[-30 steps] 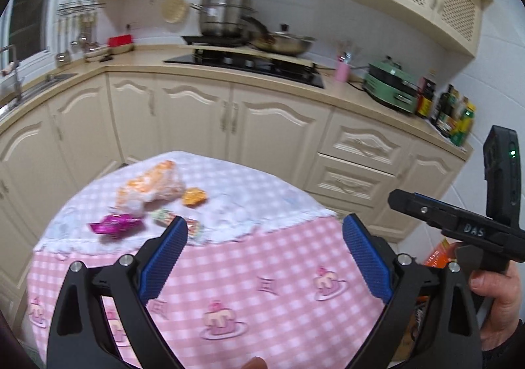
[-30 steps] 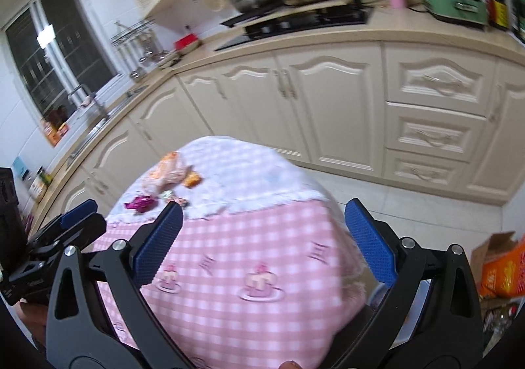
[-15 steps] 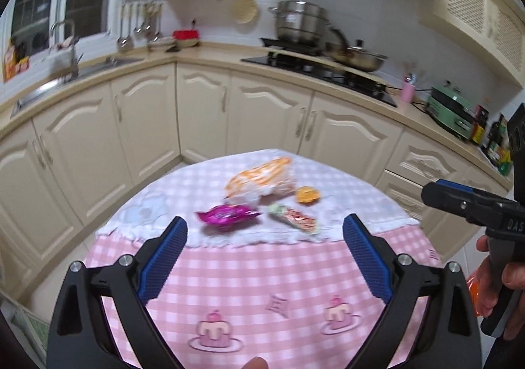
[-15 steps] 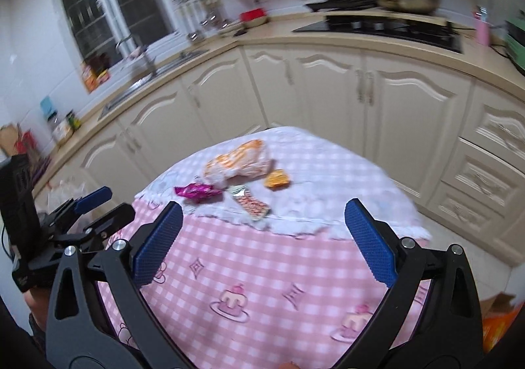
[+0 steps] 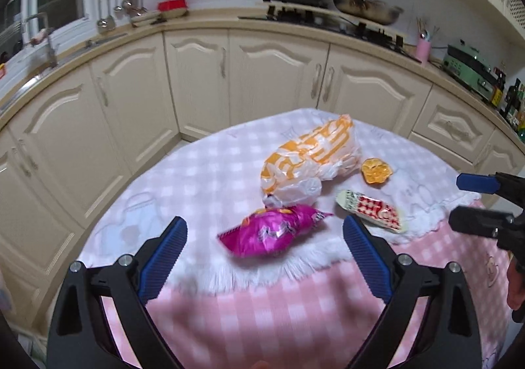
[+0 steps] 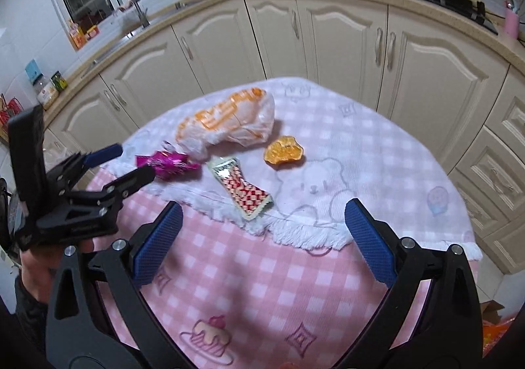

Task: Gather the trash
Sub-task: 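Grasp the pink candy wrapper with the left tool while the right tool grasps the red-white wrapper, then carry both wrappers to the blue bin and release them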

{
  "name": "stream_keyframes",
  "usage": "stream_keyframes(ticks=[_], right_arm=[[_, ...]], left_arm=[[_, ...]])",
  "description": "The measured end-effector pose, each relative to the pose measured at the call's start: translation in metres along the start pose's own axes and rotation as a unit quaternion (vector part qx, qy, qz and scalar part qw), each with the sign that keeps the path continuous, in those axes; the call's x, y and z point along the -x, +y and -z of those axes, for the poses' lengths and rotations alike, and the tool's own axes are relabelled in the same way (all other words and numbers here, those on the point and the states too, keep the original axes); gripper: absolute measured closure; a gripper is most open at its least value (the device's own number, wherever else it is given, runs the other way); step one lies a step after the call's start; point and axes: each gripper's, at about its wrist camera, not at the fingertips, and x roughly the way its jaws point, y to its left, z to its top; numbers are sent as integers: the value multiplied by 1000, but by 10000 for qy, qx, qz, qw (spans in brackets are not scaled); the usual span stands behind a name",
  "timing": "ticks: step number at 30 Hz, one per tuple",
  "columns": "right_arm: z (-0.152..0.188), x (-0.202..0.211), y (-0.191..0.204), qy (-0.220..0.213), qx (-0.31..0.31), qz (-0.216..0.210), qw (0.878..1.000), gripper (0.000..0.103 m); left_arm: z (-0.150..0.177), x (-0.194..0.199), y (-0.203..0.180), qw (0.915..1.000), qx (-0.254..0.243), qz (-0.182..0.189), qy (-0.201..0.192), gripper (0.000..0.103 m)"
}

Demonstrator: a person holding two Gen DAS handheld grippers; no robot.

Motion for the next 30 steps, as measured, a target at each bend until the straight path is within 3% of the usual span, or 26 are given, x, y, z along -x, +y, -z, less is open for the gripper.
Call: stream_keyframes(ticks=[3,4,5,6,9,11,12,15,17,22,30], right_arm=[[-3,-15,-1,122,27,-41,9999,6],[-4,-21,1,167,70,-70,9998,6],[-5,-27,3,210,124,-88,9997,6],[-7,-34,6,259,188,-103,9994,6],[-11,-54,13,343,268,-145,9989,12],[-12,-66,19,465,368,-132,9982,27],[-12,-68,24,430,507,-17,9978,28],[-7,-67,37,402,888,239,9949,66],[-4,-61,36,398,820,85,9958,77],[8,-36,22,255,471,-201,9984,82],[27,11,3,27,71,-483,9988,82]], left_arm=[[-3,-17,3,9996,-26,257,145,10],[-4,-19,4,9990,-20,407,161,25],[-4,-22,4,9983,-17,534,222,49],[-3,-26,3,9975,-7,626,322,53],[1,-25,0,9979,-8,587,279,54],[5,-21,-3,9982,12,555,247,55],[7,-19,-4,9982,48,552,236,55],[13,-9,-2,9984,192,490,188,55],[20,5,0,9983,335,468,108,55],[33,33,-1,9975,513,474,-98,55],[47,68,-31,9971,402,579,-273,55]])
